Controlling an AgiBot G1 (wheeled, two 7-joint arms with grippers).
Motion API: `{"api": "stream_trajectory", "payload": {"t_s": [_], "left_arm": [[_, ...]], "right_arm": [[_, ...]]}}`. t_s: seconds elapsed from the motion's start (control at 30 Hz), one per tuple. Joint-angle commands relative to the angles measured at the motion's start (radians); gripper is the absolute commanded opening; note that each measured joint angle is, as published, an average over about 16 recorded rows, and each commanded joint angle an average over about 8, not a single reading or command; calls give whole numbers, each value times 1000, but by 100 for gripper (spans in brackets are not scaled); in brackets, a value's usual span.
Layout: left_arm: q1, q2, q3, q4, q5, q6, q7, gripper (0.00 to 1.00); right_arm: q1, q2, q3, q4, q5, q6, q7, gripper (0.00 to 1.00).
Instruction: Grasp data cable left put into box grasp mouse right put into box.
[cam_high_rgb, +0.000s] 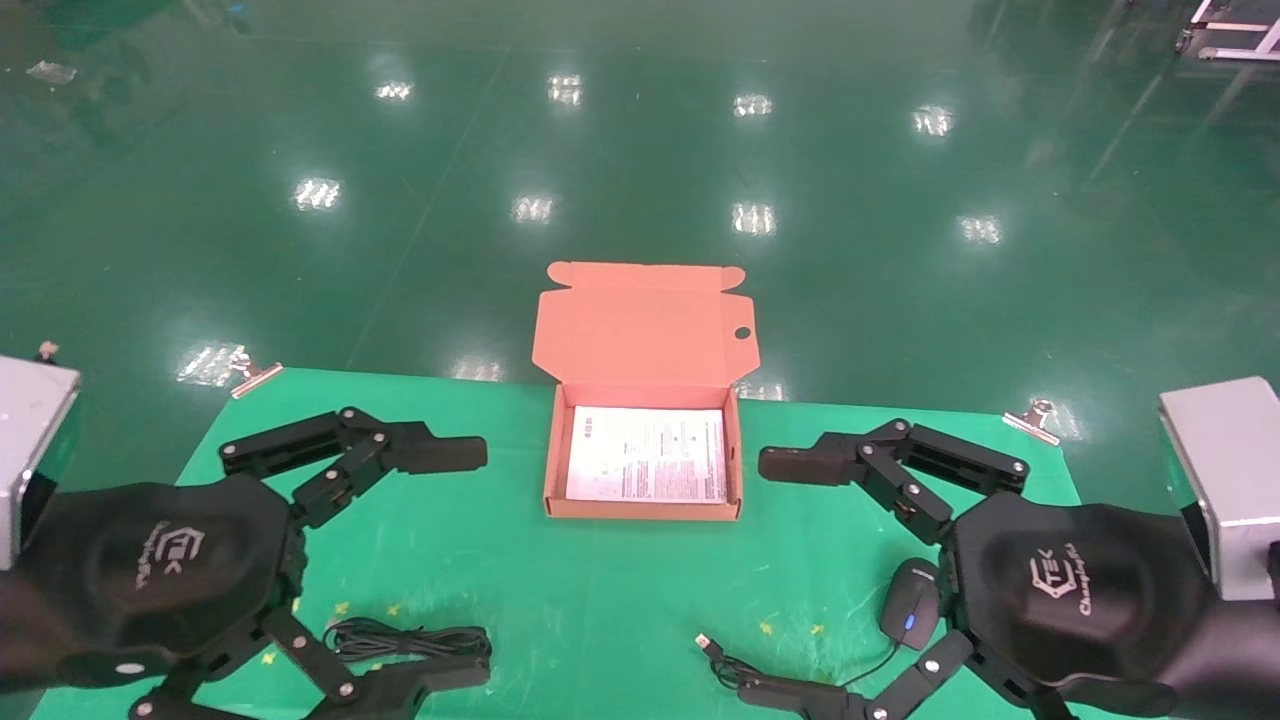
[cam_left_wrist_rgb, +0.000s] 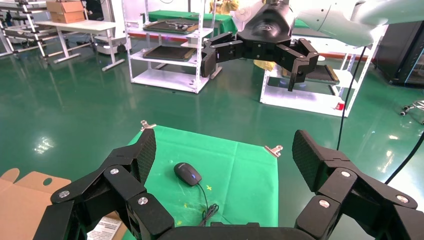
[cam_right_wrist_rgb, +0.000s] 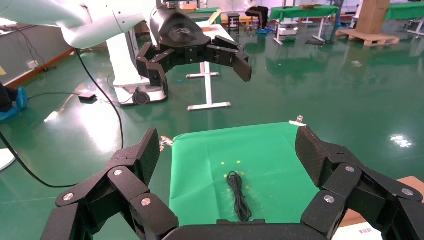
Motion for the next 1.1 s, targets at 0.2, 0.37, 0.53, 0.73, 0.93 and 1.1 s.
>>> {"api": "stream_trajectory", "payload": {"t_s": [0.2, 0.37, 0.53, 0.73, 0.93, 1.1], "left_arm": [[0, 0, 0, 0, 0, 0, 0, 100], [0, 0, 0, 0, 0, 0, 0, 100], [0, 0, 0, 0, 0, 0, 0, 100], [-1, 1, 1, 1, 1, -2, 1, 100], [-14, 4, 21, 2, 29, 9, -16, 100], [-74, 22, 80, 23, 116, 41, -55, 100]], "right_arm": [[0, 0, 0, 0, 0, 0, 0, 100], [0, 0, 0, 0, 0, 0, 0, 100], [0, 0, 0, 0, 0, 0, 0, 100], [0, 0, 0, 0, 0, 0, 0, 100], [13, 2, -6, 9, -27, -10, -20, 100], [72, -2, -45, 34, -143, -43, -80, 100]]}}
